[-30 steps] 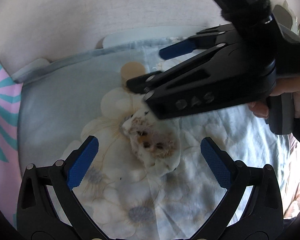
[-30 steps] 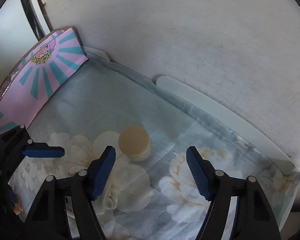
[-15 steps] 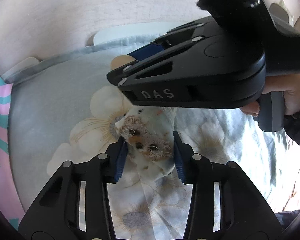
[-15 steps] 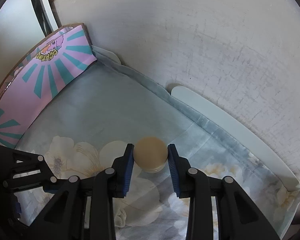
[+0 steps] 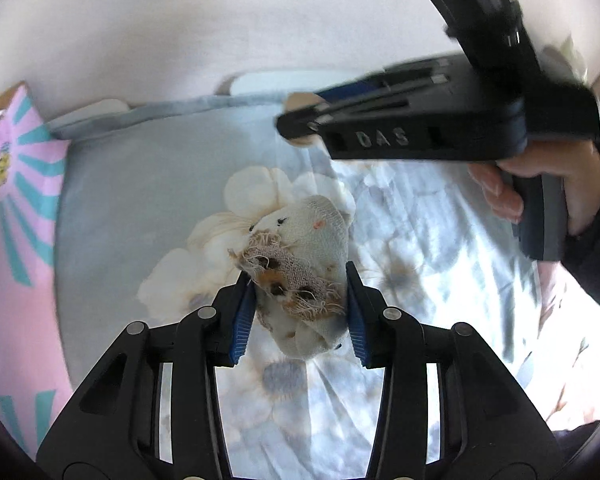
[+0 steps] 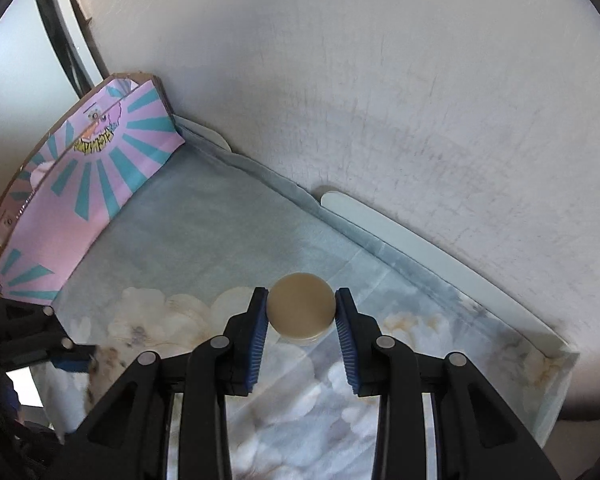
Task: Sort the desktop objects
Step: 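Carry both items into the cardboard box and open both tools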
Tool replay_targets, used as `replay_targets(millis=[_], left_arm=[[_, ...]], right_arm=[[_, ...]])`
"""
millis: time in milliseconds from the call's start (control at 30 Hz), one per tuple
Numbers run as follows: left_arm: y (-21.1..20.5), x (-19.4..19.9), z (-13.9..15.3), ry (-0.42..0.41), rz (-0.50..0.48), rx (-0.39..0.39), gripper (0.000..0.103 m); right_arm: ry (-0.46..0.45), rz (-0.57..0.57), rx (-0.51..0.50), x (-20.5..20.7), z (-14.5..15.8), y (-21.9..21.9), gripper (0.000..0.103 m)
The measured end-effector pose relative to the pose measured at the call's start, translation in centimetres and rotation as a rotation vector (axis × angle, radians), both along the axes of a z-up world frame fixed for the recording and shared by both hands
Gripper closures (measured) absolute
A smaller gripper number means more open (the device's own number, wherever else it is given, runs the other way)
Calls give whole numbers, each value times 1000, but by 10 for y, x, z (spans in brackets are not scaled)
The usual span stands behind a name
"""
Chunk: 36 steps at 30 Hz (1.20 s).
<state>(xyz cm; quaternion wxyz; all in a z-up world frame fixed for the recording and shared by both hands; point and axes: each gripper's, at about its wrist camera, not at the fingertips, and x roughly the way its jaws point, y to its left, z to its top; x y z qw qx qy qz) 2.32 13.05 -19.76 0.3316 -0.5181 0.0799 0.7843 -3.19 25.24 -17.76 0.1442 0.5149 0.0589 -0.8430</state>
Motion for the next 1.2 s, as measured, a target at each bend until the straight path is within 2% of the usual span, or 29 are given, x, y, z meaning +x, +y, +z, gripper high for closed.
replay_targets(millis=[133, 433, 733, 967, 1200], left_arm=[[-14, -2, 29, 22, 28, 13, 66], [-83, -17, 87, 85, 109, 31, 66], [-150, -39, 129, 160, 213, 26, 66], [-203, -43, 141, 189, 314, 11, 66], [-254, -41, 132, 169, 419, -9, 66]], right_arm=[[-1, -11, 3, 3, 22, -7, 72], [47, 23, 5, -2, 76, -45, 72], [97, 129, -24, -24, 120, -121, 72], [102, 251, -43, -40, 129, -192, 72], [65, 348, -46, -44, 116, -252, 72]])
